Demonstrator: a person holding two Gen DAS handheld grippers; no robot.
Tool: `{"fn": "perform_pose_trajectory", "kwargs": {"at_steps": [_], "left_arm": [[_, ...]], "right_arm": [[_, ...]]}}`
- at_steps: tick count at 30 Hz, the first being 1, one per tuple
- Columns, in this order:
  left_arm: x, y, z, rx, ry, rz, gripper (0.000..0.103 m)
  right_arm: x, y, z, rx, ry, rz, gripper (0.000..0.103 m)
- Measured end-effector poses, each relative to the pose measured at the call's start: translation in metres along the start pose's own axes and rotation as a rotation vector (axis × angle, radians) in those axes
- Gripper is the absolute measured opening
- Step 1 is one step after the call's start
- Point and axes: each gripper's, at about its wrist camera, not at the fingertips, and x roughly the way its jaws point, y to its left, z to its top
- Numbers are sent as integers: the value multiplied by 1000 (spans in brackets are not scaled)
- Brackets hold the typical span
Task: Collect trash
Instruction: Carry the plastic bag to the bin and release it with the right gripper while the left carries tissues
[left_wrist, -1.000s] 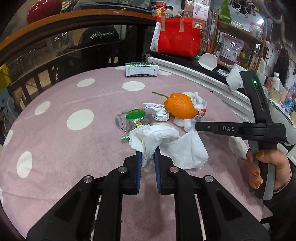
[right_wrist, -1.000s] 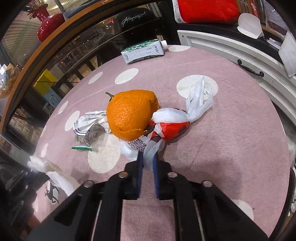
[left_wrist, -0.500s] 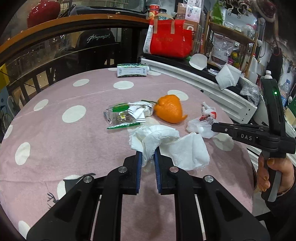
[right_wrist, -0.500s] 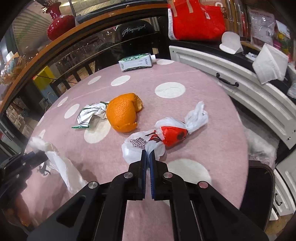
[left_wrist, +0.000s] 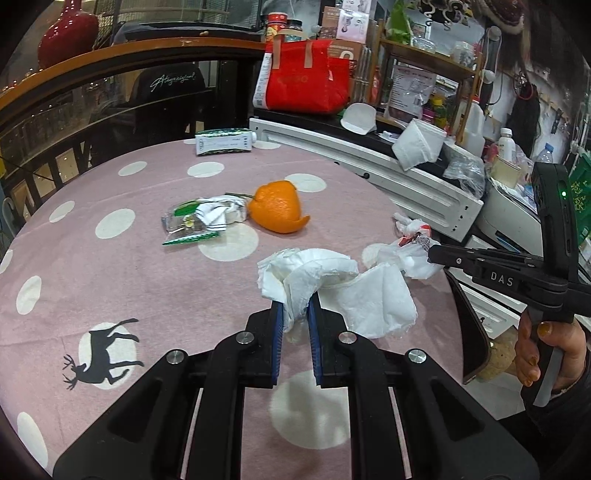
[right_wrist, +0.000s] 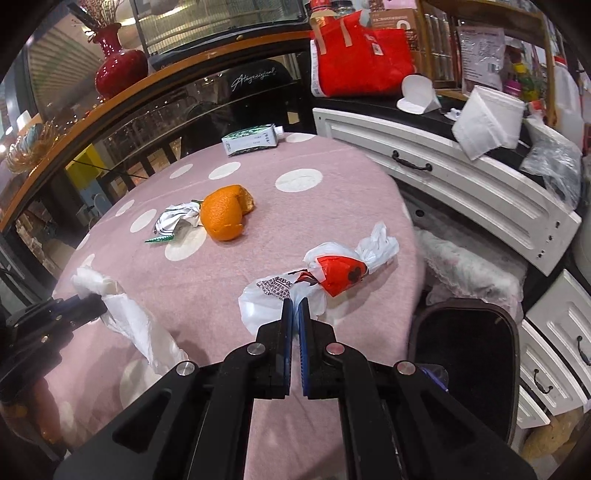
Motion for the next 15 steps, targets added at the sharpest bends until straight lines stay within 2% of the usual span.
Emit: {"fn": "perform_pose_trajectory", "kwargs": {"at_steps": [9,15], "left_arm": [[-4,-51,3,52,-20,-88,13],[-3,-87,2,99,-21,-137,13]], "right_arm": [[-40,-34,-28,44,-31,-61,4],[-55,-67,-54,95,-10,-130,4]]}}
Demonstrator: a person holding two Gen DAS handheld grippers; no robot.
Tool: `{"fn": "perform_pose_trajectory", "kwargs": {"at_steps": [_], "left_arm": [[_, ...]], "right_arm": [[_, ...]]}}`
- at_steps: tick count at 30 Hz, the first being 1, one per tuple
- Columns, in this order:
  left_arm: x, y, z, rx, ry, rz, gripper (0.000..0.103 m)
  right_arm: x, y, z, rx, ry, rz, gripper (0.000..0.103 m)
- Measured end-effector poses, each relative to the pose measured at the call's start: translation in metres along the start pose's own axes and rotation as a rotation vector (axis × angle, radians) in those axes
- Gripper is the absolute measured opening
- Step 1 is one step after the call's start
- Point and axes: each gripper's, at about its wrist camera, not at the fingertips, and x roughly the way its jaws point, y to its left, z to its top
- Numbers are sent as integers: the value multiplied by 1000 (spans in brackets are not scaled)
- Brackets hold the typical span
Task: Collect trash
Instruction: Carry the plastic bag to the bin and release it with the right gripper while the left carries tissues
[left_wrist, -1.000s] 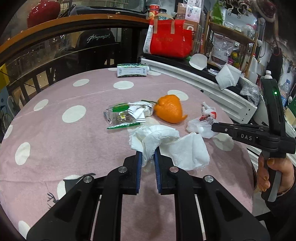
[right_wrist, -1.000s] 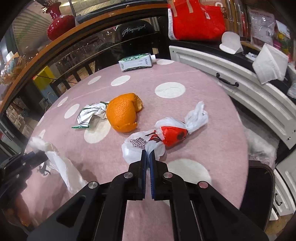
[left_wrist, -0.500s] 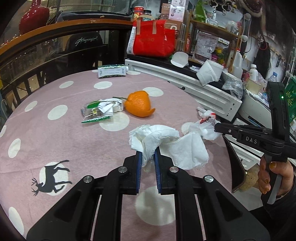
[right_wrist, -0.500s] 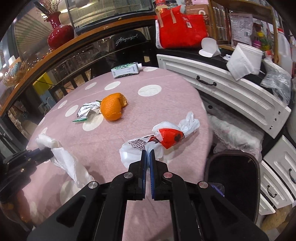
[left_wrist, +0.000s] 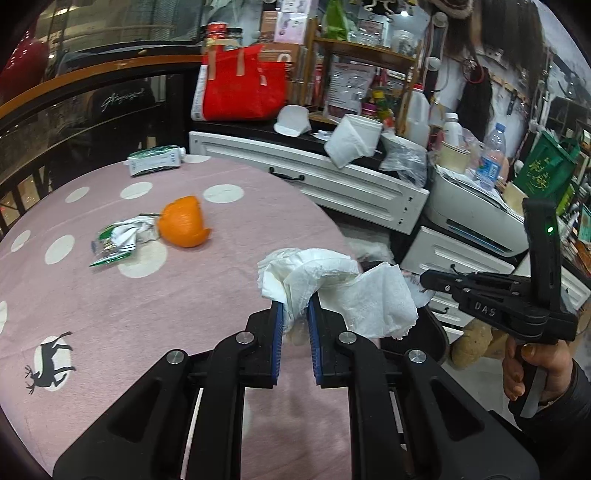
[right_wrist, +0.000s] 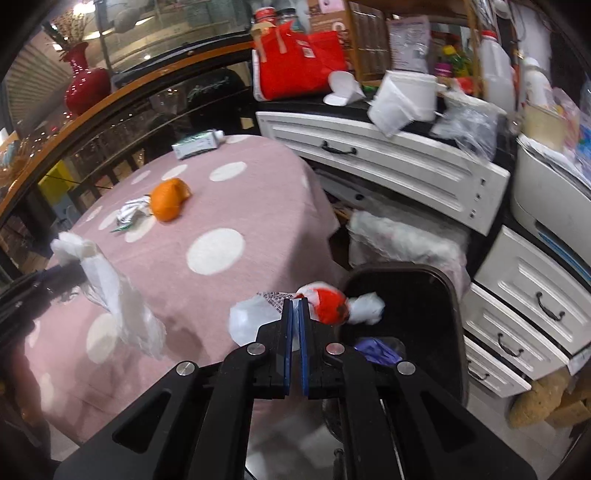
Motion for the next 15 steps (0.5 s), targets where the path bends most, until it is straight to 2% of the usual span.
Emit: {"fn": "perform_pose_trajectory", "kwargs": {"at_steps": [15], "left_arm": [[31,-64,2,87,35,-71,13]], "right_arm": [[27,-63,-32,124,104,-79,4]]}}
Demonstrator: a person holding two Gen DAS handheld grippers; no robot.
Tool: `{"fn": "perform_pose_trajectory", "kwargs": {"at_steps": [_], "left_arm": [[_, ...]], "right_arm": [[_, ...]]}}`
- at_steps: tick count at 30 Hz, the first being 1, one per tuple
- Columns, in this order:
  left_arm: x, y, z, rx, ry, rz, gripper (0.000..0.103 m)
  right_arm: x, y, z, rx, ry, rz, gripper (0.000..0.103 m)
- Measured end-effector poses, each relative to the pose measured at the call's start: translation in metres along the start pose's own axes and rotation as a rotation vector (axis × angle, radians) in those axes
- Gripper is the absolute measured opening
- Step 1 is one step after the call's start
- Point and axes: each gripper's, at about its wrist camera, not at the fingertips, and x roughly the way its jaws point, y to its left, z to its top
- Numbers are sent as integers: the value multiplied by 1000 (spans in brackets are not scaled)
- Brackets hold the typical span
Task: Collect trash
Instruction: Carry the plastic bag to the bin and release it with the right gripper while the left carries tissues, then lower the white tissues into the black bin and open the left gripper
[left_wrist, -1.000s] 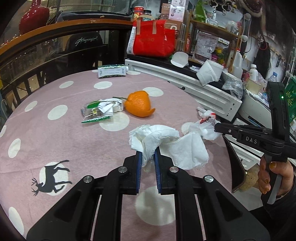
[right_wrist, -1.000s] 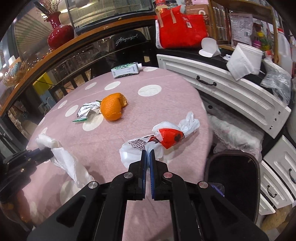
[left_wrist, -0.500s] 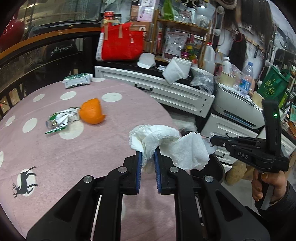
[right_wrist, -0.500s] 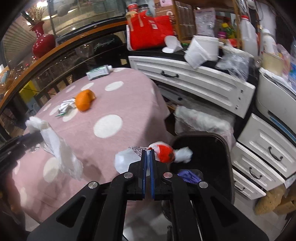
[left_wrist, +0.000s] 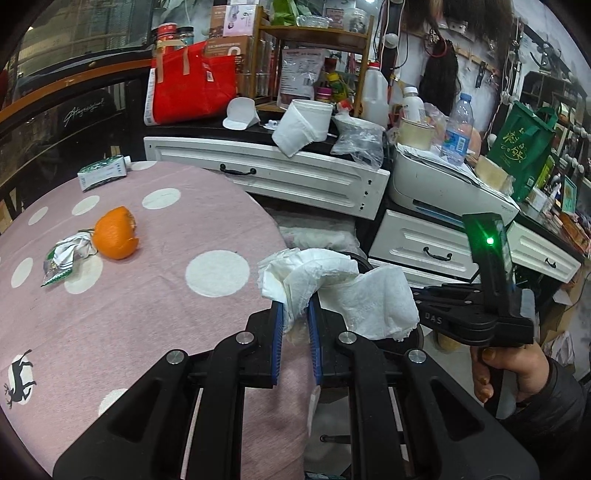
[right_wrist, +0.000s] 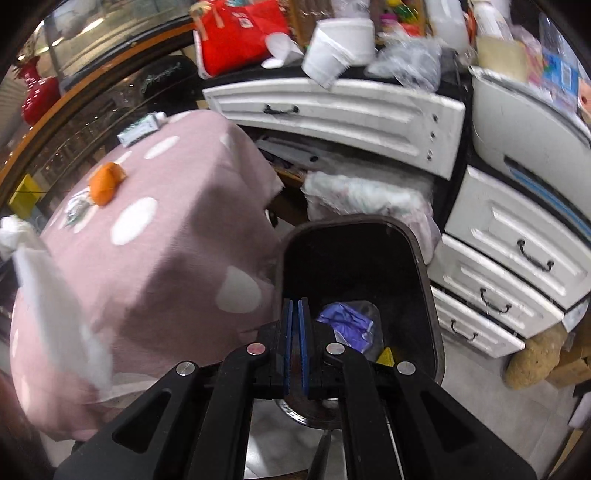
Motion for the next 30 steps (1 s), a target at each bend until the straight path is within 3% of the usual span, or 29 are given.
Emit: {"fn": "perform_pose_trajectory", "kwargs": {"at_steps": [11,13,15,16,30], "left_arm": [[15,-5,2,-7,21,-4,13],[19,-9,2,-2,31,-14,13],[24,-15,2,16,38,-16,13],[26,-17,3,22,41,-18,13],[75,-57,0,77,118,-57,13]], "right_arm": [[25,-29,-7,103,74,-13,4],[26,-32,-8,121,80,-4,15],[24,-36,-7,135,59,-16,64],[20,-38,-7,141,37,-25,67],[-15,-89,2,283,-69,-122,67]]}}
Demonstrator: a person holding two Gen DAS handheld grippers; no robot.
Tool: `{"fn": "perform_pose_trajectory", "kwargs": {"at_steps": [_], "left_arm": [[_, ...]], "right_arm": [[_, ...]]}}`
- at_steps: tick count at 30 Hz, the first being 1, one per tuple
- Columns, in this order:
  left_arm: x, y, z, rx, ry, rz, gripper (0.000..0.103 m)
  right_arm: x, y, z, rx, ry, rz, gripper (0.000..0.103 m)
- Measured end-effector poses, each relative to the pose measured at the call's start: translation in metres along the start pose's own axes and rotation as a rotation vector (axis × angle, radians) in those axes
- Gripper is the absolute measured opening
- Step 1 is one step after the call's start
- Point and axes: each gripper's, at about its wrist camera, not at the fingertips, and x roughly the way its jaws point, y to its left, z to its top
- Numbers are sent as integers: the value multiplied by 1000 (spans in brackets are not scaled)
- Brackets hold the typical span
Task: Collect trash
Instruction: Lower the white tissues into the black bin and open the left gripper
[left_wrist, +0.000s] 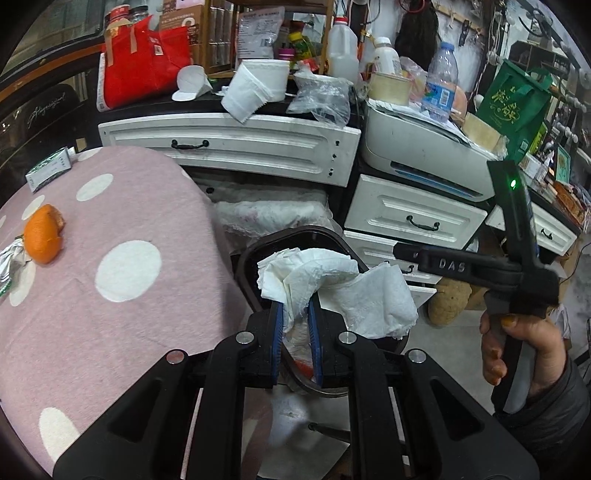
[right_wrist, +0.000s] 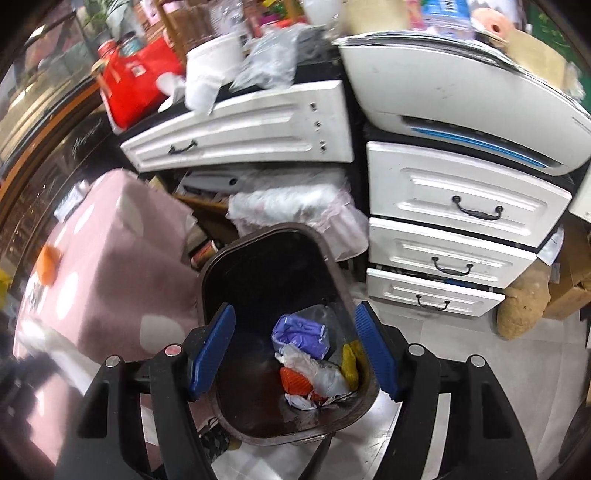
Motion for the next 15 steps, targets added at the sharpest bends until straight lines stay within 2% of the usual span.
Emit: {"fn": "perform_pose_trajectory", "kwargs": {"at_steps": [12,15], "left_arm": [[50,-33,0,55,78,4,14],[60,-41,-2,78,96,6,31]], "right_arm": [[-8,-16,5,46,-21,6,71],[-8,-20,6,57,-20,7,73]]}}
